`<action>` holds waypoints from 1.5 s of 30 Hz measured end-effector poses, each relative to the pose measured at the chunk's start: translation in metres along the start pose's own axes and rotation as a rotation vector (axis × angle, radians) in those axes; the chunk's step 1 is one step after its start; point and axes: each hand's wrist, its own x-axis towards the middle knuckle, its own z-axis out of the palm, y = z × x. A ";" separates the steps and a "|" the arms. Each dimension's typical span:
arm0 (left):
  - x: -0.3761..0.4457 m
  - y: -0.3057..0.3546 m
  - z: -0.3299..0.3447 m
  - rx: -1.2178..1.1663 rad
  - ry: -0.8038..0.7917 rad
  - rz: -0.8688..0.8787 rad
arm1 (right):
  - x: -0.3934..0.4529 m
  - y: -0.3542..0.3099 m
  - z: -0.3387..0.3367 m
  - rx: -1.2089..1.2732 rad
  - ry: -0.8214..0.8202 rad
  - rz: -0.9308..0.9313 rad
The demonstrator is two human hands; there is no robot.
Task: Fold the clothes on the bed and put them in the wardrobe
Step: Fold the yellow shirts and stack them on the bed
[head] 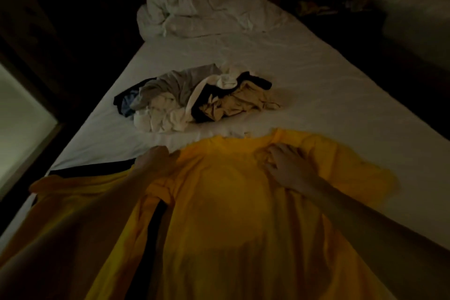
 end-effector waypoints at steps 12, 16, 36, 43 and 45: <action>-0.033 -0.001 -0.050 -0.183 0.305 0.260 | -0.049 0.084 -0.055 0.054 0.257 0.356; -0.038 0.039 -0.069 -0.394 0.128 0.153 | -0.072 0.114 -0.069 0.090 0.014 0.644; -0.056 0.079 -0.044 -1.834 -0.340 0.091 | -0.009 -0.035 -0.089 1.449 -0.105 0.550; -0.081 0.053 -0.064 -2.008 -0.495 0.106 | -0.048 -0.065 -0.072 1.526 -0.180 0.448; -0.093 0.047 -0.066 -2.101 -0.632 -0.004 | -0.077 -0.049 -0.074 1.404 -0.080 0.492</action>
